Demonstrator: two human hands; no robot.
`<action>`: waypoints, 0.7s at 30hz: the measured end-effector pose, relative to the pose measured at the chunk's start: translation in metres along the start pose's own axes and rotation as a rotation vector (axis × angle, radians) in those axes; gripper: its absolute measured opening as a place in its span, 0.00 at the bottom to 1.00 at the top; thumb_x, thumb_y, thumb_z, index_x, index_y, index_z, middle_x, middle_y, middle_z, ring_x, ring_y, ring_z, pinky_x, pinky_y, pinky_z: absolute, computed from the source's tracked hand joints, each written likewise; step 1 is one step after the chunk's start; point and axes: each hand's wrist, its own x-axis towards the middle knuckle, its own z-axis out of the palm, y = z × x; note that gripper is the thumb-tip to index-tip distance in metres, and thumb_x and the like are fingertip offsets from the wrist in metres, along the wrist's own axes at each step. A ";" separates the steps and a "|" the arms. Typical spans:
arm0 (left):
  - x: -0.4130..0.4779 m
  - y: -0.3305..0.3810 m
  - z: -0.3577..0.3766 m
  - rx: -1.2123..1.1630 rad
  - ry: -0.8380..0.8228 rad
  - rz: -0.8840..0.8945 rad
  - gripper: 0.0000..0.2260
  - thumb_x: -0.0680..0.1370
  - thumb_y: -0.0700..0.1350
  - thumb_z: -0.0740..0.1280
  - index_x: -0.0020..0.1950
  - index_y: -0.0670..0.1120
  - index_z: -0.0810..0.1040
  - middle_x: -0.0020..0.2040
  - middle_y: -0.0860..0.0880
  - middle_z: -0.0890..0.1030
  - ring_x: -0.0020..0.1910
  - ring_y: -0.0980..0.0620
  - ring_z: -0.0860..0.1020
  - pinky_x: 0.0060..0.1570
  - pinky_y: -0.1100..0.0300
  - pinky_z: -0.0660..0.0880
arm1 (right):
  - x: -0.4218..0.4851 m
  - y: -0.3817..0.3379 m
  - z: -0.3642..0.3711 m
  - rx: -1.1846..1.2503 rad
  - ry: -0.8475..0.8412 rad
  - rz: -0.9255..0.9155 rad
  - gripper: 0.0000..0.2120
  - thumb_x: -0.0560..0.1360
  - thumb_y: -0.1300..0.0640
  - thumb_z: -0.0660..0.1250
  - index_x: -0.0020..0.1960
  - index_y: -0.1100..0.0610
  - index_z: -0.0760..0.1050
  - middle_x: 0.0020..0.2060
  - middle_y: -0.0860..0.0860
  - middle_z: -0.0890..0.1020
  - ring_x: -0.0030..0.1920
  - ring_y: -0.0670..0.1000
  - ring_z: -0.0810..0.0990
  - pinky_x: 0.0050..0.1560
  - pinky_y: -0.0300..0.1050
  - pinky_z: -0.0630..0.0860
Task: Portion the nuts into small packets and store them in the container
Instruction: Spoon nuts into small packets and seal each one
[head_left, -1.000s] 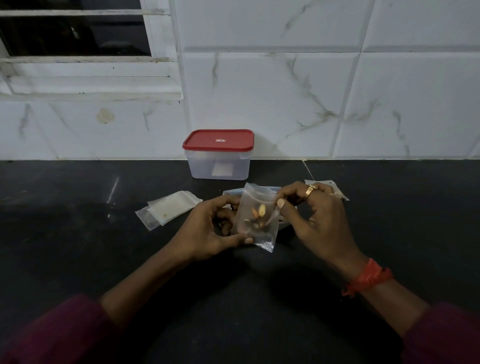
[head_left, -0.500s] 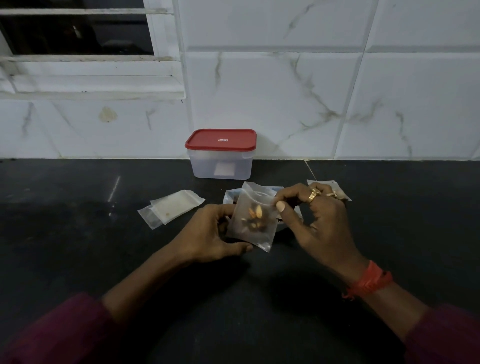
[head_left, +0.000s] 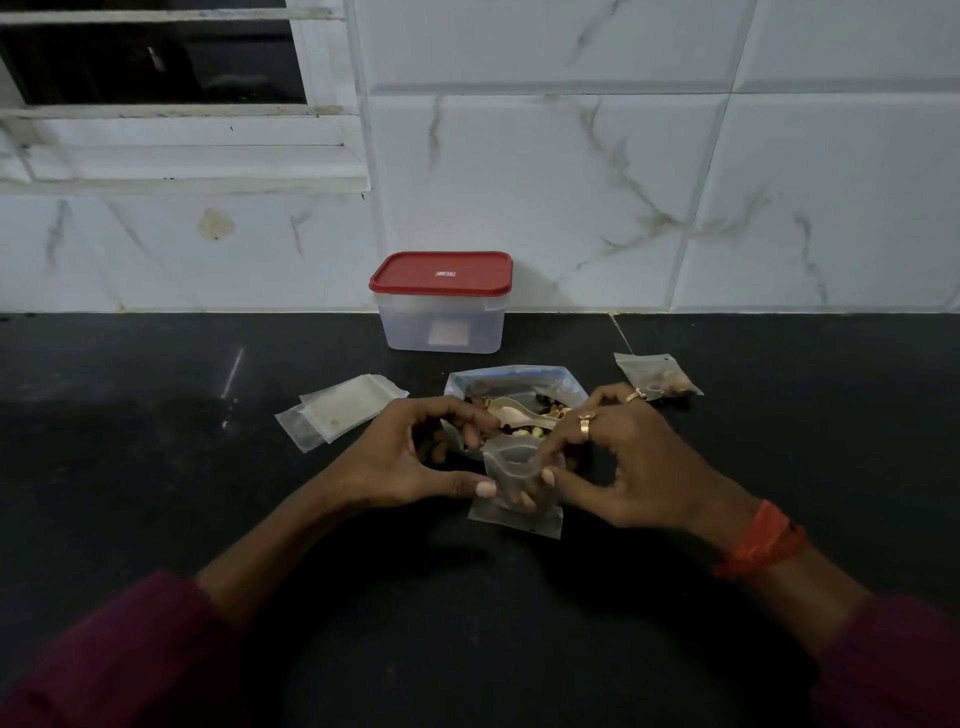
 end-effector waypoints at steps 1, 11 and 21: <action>0.001 0.000 0.000 -0.009 0.000 -0.005 0.23 0.66 0.56 0.80 0.59 0.58 0.81 0.55 0.48 0.83 0.51 0.39 0.81 0.50 0.37 0.79 | 0.000 0.000 -0.001 0.024 0.054 -0.002 0.07 0.72 0.47 0.69 0.46 0.47 0.83 0.38 0.37 0.83 0.39 0.40 0.78 0.53 0.40 0.67; 0.002 0.009 0.010 -0.024 0.096 0.007 0.06 0.74 0.49 0.73 0.46 0.48 0.85 0.45 0.51 0.86 0.44 0.45 0.83 0.46 0.44 0.80 | 0.002 -0.003 -0.003 0.149 -0.005 0.053 0.13 0.70 0.42 0.76 0.45 0.50 0.79 0.37 0.42 0.82 0.41 0.44 0.82 0.47 0.34 0.72; -0.001 0.023 0.023 -0.213 0.057 -0.021 0.17 0.72 0.44 0.75 0.60 0.46 0.81 0.54 0.51 0.86 0.53 0.52 0.85 0.51 0.57 0.82 | 0.004 -0.014 0.008 0.435 0.214 0.183 0.06 0.73 0.55 0.76 0.44 0.55 0.79 0.39 0.47 0.83 0.42 0.51 0.84 0.45 0.41 0.81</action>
